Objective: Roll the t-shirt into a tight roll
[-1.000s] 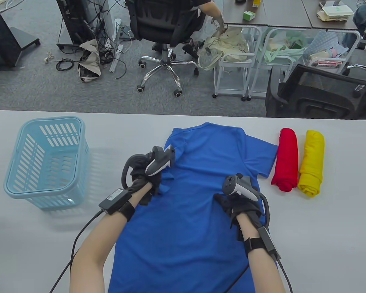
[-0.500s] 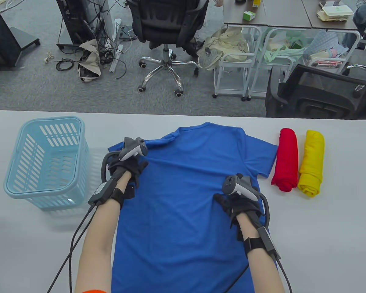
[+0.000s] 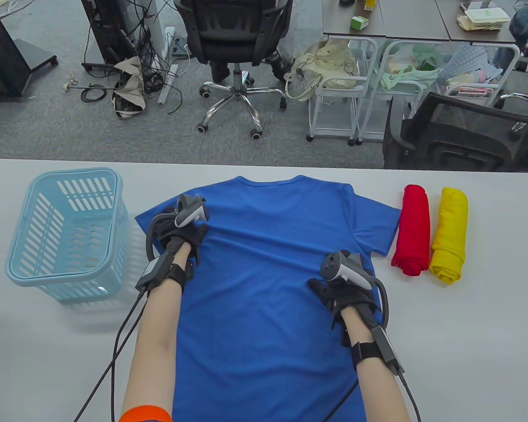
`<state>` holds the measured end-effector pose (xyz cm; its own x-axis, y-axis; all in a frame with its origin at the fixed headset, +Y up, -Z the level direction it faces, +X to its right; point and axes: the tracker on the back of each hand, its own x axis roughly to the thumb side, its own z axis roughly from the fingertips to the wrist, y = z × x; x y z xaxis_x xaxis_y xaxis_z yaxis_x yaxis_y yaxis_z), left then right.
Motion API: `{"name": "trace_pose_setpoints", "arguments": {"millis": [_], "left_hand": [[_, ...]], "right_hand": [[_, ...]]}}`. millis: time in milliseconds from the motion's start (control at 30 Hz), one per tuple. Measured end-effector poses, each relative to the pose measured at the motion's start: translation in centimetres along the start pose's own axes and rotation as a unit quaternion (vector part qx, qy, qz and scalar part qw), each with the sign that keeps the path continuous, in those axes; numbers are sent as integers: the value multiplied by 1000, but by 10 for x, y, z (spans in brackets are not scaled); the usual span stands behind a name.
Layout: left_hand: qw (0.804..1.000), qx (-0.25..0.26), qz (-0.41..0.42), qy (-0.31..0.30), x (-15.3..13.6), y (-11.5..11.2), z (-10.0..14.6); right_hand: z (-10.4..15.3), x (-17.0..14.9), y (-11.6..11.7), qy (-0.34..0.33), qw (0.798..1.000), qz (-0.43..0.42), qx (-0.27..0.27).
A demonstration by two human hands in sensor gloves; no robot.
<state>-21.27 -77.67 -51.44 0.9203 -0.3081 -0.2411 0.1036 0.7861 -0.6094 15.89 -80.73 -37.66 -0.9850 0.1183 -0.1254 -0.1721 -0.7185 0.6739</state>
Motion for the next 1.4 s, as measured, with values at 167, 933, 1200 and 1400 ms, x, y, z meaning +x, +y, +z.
{"name": "trace_pose_setpoints", "arguments": {"millis": [167,933,1200,1400], "left_hand": [[990,95,-7,-105,11,-1,47],[984,-36,-39,-169,-5,-61,69],[984,-42,-58,-162,13,-44,43],[984,-55,-50,-161,19,-38,36]], "right_hand": [[-2,1,-2,5,1000,-1,2],[-13,8,-30,70,997,42,1],[-38,-12,-53,54,998,-28,25],[-48,-19,-57,45,997,-52,28]]}}
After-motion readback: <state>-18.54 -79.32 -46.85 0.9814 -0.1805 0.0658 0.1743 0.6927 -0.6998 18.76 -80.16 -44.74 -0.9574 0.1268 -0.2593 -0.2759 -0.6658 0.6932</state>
